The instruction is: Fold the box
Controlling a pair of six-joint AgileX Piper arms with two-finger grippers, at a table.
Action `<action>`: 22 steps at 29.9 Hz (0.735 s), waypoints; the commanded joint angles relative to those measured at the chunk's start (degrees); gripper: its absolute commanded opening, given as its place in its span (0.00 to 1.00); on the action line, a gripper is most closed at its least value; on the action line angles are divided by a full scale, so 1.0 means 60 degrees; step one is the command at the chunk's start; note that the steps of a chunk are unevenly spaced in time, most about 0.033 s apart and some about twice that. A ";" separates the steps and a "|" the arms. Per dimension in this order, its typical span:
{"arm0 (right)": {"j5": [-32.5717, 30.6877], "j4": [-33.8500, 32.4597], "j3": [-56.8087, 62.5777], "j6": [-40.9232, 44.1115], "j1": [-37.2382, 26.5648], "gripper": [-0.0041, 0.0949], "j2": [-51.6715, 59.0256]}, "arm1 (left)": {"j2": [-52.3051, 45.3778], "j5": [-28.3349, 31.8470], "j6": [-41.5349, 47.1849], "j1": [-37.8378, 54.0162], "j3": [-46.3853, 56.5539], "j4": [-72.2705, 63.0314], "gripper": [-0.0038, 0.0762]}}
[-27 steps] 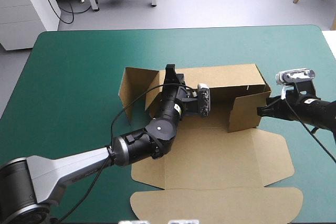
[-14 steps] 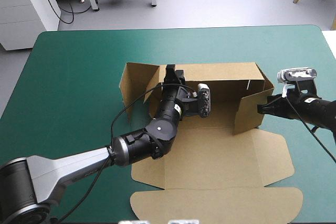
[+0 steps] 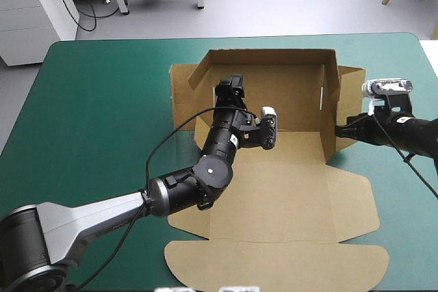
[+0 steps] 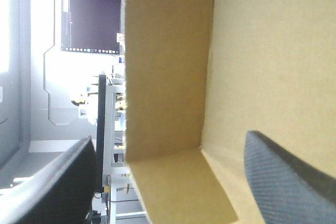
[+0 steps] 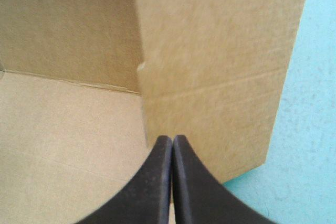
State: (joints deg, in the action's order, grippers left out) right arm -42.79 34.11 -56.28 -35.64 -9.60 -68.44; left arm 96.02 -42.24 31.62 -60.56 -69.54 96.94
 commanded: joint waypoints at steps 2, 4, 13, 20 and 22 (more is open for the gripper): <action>-0.0144 0.0270 -0.0944 0.0272 0.0025 0.02 0.0180 | -0.0398 -0.0759 0.0280 -0.0033 -0.0236 0.1175 0.73; -0.0261 0.0233 -0.1155 0.0407 0.0025 0.02 0.0180 | -0.0398 -0.0890 0.0302 -0.0033 -0.0236 0.1175 0.71; -0.0585 0.0169 -0.1294 0.0467 0.0025 0.02 0.0197 | -0.0398 -0.1054 0.0498 -0.0033 -0.0236 0.1175 0.56; -0.0514 0.0169 -0.1294 0.0467 0.0025 0.02 0.0197 | -0.0398 -0.1066 0.0544 -0.0033 -0.0236 0.1175 0.42; -0.0466 0.0169 -0.1294 0.0467 0.0025 0.02 0.0197 | -0.0398 -0.1066 0.0544 -0.0033 -0.0236 0.1175 0.34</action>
State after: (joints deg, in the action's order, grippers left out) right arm -48.08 33.50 -62.06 -32.64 -9.60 -68.44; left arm 96.04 -46.38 33.89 -60.56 -69.54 96.94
